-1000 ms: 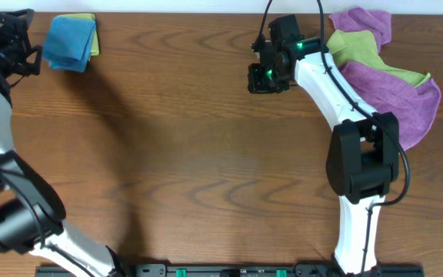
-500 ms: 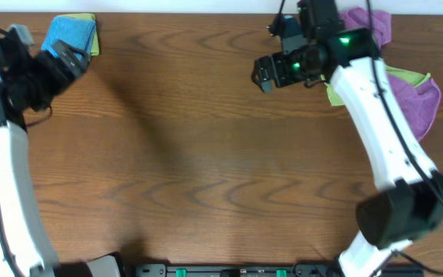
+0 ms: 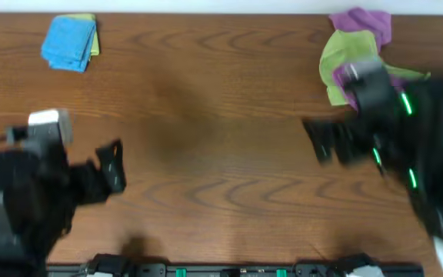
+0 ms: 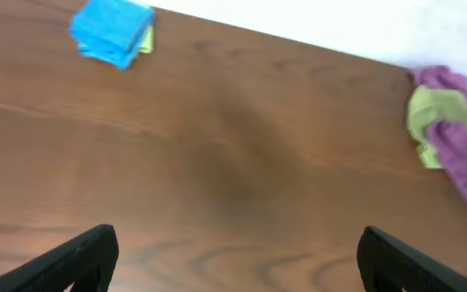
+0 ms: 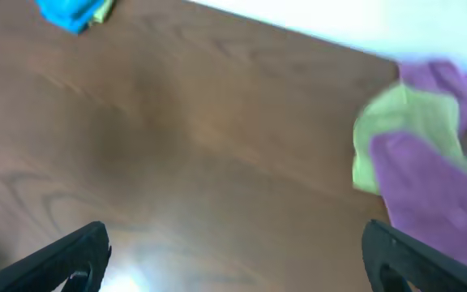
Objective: Fold the cloth
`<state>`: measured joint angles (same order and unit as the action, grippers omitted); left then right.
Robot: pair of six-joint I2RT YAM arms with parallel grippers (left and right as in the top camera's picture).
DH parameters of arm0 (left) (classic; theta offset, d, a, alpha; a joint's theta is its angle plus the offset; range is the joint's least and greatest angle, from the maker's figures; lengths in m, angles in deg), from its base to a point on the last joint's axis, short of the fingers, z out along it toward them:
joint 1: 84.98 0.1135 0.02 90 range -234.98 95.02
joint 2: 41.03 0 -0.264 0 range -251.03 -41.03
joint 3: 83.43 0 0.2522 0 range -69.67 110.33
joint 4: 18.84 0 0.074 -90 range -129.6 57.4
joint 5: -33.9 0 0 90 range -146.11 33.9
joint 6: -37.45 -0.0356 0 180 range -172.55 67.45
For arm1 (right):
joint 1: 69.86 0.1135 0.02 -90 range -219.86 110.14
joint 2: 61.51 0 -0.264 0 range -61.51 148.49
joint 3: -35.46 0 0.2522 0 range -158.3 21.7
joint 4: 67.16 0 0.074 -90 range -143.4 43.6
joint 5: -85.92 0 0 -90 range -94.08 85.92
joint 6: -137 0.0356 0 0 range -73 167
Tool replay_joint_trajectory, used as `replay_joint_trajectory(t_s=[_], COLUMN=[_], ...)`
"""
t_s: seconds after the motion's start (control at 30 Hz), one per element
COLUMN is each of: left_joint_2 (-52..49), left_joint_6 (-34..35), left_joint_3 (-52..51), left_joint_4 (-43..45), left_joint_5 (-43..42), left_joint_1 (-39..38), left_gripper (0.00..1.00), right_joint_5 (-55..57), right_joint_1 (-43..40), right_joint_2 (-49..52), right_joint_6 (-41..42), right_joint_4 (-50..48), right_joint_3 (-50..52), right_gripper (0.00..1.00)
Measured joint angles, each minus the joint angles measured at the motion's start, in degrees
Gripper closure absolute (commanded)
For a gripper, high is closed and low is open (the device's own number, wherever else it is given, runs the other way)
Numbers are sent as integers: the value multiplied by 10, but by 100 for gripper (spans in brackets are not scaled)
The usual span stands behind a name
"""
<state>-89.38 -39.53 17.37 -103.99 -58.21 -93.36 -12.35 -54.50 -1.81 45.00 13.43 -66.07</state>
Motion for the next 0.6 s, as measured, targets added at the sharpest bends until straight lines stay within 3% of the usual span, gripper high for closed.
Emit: replay_joint_trajectory(t_s=[0.2,0.4,0.6], left_joint_2=[140,245,248], left_joint_6=[0,0,19], left_joint_3=[-211,-362,-374], left_joint_4=[24,64,108], left_joint_5=[24,-17,-33], left_joint_1=[-19,-19,-19], left_gripper=[5,4,5], right_joint_5=[2,3,3], right_joint_1=[9,9,9], right_joint_2=[-267,-381,-382], right_joint_6=[53,85,92], right_joint_4=[-40,-25,-28], right_joint_3=[300,365,366], right_gripper=[1,1,1])
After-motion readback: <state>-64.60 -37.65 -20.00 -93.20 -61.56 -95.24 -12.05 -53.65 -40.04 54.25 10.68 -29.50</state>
